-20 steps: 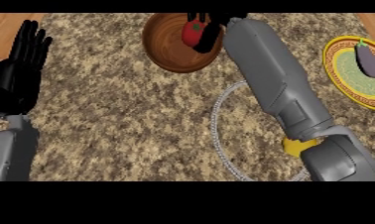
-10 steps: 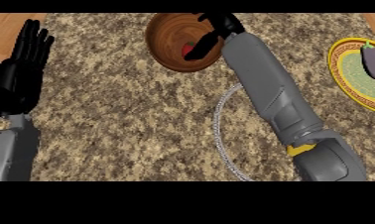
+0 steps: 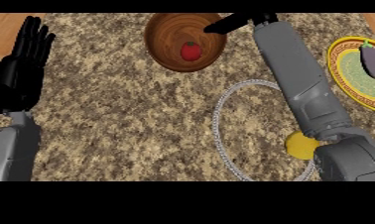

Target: Pick the tomato from the placemat and place it in the bowl

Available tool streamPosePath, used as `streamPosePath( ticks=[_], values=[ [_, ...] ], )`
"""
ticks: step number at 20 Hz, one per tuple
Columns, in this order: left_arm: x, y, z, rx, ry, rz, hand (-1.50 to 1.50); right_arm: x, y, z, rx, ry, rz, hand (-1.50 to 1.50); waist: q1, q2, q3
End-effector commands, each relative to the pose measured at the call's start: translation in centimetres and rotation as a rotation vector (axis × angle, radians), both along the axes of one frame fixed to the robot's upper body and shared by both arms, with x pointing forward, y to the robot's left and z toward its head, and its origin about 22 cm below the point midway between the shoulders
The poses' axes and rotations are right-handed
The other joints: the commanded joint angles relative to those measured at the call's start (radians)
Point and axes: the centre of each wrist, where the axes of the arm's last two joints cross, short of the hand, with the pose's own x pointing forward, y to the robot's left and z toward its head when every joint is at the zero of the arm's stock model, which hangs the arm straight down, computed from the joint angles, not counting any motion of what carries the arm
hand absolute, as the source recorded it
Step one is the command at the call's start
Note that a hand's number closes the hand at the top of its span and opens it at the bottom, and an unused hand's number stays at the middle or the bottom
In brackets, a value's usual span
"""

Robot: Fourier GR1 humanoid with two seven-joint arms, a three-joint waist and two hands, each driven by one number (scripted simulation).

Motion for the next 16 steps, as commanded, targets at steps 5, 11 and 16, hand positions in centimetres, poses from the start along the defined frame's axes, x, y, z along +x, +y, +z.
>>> streamPosePath(
  ticks=[5, 11, 16],
  values=[
    [0.0, -0.4, 0.4, 0.0, -0.013, -0.008, 0.0, -0.3, -10.6, -0.9, 0.164, -0.015, -0.126, -1.5, 0.0, 0.001, 0.001],
    [0.0, -0.9, 0.7, -0.017, 0.0, -0.008, 0.0, -1.8, -18.4, -0.4, 0.232, -0.046, -0.127, -1.5, 0.013, 0.008, 0.003],
    [0.4, -0.3, 0.4, -0.001, 0.017, -0.032, 0.0, -2.9, -21.9, -0.2, 0.246, -0.048, -0.109, -1.5, 0.015, 0.01, 0.003]
  ],
)
